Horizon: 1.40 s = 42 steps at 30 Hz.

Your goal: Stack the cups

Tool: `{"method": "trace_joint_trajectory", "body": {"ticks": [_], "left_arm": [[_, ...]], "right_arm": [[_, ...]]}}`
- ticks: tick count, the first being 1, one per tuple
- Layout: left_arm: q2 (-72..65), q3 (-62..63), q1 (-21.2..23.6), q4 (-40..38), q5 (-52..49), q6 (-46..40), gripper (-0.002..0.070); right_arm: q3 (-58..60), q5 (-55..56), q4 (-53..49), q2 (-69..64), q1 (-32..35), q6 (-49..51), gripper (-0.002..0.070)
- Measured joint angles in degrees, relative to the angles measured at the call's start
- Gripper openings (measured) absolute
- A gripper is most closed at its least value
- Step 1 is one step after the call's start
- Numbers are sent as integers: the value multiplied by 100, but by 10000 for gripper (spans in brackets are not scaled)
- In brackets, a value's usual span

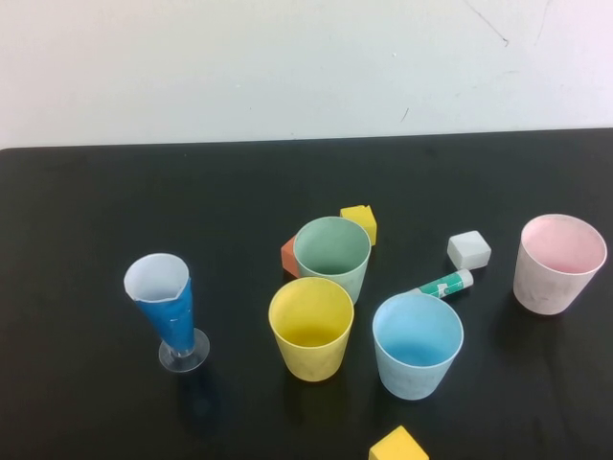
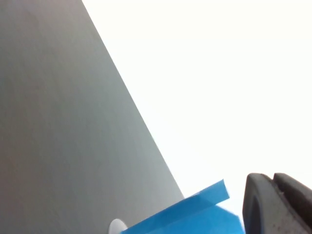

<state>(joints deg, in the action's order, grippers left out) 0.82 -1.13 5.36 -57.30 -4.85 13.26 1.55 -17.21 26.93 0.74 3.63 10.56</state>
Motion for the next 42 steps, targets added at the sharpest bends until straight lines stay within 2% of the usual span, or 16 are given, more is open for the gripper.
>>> {"method": "trace_joint_trajectory", "body": {"ticks": [3,7,15,19,25,29,35,38,40,42], "left_arm": [[0,0,0,-9,-233,-611,-2],[-203,459,0,221,-1244,-1864,-2],[-2825,3319,0,2027,-3869,-3266,-2],[-3974,4567,-200,2458,-4463,-3547,-2],[-5457,6107,-1136,3450,-5067,-3637,-2],[-6423,7050,-1906,4294,-5705,-3244,-2],[-7721,8134,-2907,4983,-6502,-2739,-1],[-8310,8527,-3224,5099,-6580,-2693,50],[-8664,8718,-3335,5108,-6585,-2583,130],[-9047,8894,-3416,5121,-6585,-2422,258]], "right_arm": [[0,-24,0,0,0,-295,-3],[0,-182,0,0,0,-402,-3],[0,-251,0,0,0,-548,-3],[0,-345,19,0,0,-552,-3],[0,-391,48,0,0,-560,-3],[0,-391,119,0,0,-709,-3],[0,-405,210,0,0,-859,-3],[0,-405,210,0,0,-886,-3],[0,-405,210,0,0,-911,-3],[0,-418,210,0,0,-933,-3]]}}
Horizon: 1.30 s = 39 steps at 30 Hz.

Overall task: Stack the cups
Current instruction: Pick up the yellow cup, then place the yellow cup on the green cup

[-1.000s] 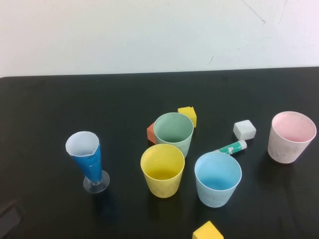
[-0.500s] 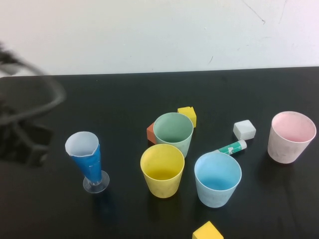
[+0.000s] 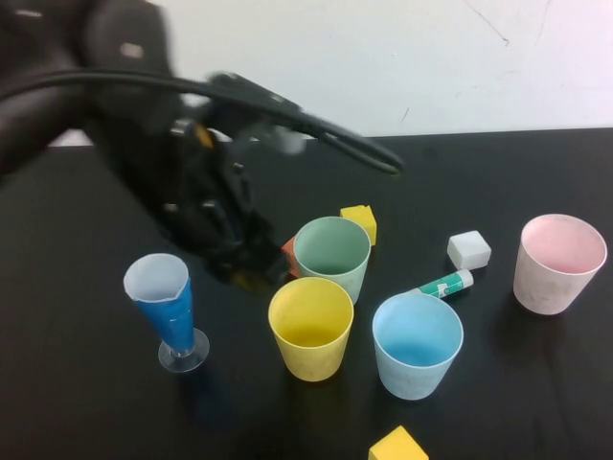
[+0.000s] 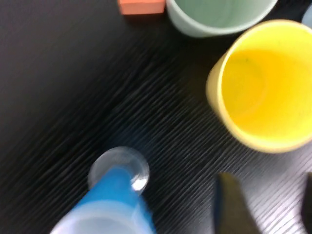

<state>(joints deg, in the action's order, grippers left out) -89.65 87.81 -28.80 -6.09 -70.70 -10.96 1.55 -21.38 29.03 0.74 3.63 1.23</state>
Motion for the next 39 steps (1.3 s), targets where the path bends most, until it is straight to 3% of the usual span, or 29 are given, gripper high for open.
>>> {"method": "trace_joint_trajectory", "body": {"ticks": [4,8,12,16,20,23,32,39], "left_arm": [[-652,236,-15,-31,0,207,477],[-1108,318,-15,-81,0,264,516],[-1535,344,-15,-270,11,264,470],[-1884,352,-15,-325,174,264,370],[-2094,352,-15,-333,230,267,132],[-2097,366,-15,-333,185,259,42],[-1160,427,-313,-214,102,255,13],[-464,826,-688,454,59,675,11]], "right_arm": [[0,0,3,0,0,-23,-3],[0,-2,25,0,0,-47,-3],[0,-12,25,0,0,-54,-3],[0,-12,37,0,0,-83,-3],[0,-12,47,0,0,-123,-3],[0,-12,47,0,0,-123,-3],[0,-12,59,0,0,-123,-3],[0,-12,71,0,0,-123,-3]]}}
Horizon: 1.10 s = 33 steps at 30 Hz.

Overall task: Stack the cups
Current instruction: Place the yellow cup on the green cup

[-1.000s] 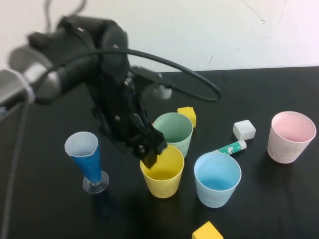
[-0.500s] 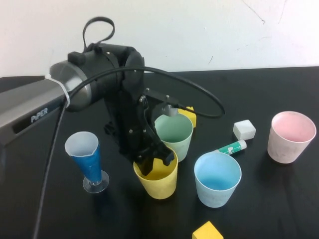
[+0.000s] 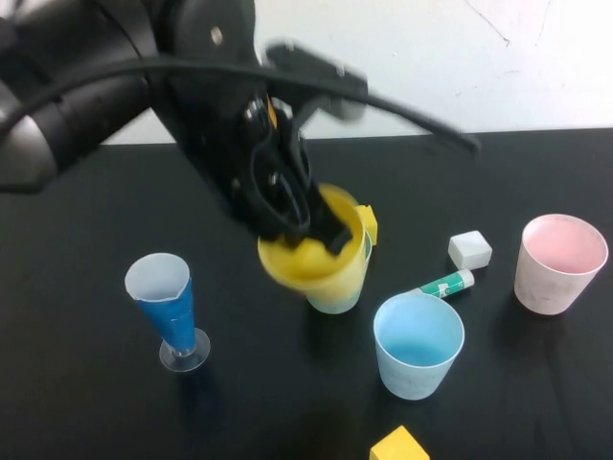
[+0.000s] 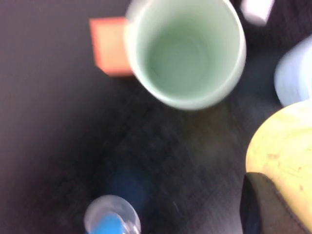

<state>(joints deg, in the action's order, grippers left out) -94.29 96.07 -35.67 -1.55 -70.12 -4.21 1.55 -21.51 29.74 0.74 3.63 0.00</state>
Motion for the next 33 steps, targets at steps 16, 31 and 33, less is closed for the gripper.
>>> {"method": "trace_joint_trajectory", "body": {"ticks": [16,31,33], "left_arm": [[-1169,371,0,814,1215,556,12],[-1485,597,0,878,1158,621,304],[-1455,648,0,955,1118,635,307]], "right_arm": [[0,0,82,0,0,-221,-3],[0,0,262,0,0,-370,-3],[0,-13,472,0,0,-593,-3]]}}
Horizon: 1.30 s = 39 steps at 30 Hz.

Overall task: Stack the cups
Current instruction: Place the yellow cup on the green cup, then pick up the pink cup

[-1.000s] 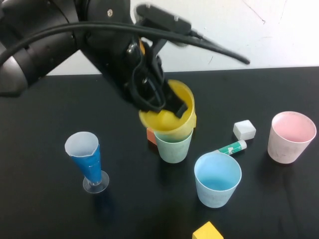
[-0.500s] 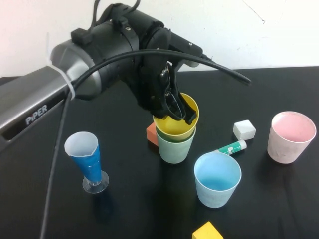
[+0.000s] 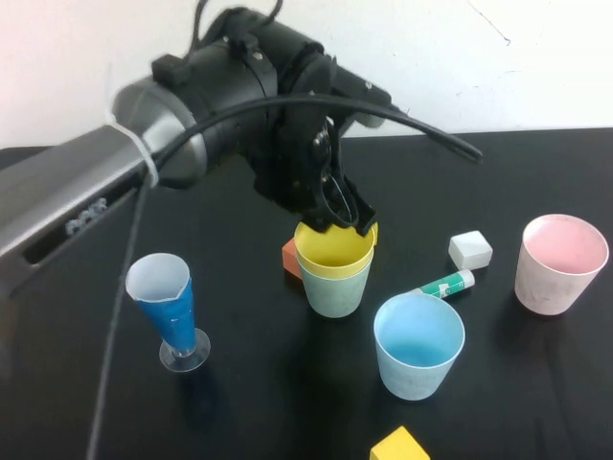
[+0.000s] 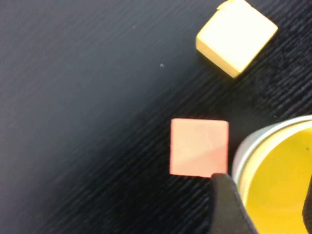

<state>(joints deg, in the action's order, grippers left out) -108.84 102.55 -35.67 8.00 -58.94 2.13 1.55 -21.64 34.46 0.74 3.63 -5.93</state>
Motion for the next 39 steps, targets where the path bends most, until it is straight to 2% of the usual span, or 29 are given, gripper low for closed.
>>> {"method": "trace_joint_trajectory", "body": {"ticks": [2,7,10,20,26,32,36,39], "left_arm": [[155,25,0,71,-13,3,268],[859,-40,0,96,51,-43,58],[1457,-473,0,70,388,-80,18],[3940,-3509,0,-177,1501,-113,1],[5148,-4977,0,-383,2022,-27,1],[5803,-5987,0,-800,2493,258,0],[5935,-6432,0,-1056,2723,280,-1],[5944,-6527,0,-1148,2762,280,-1]], "right_arm": [[-14,-99,245,0,0,-370,-3],[-729,-565,339,-146,0,-1277,-3],[-1425,-920,113,-819,0,-1752,-3],[-4255,-3005,-848,-3817,0,-3212,-3],[-5901,-4069,-1271,-5440,-14,-3748,-3],[-7292,-4585,-2073,-7053,-624,-3705,-3],[-8080,-4821,-2964,-8070,-1165,-3311,-3],[-8553,-4872,-3137,-8752,-1283,-2998,1]]}}
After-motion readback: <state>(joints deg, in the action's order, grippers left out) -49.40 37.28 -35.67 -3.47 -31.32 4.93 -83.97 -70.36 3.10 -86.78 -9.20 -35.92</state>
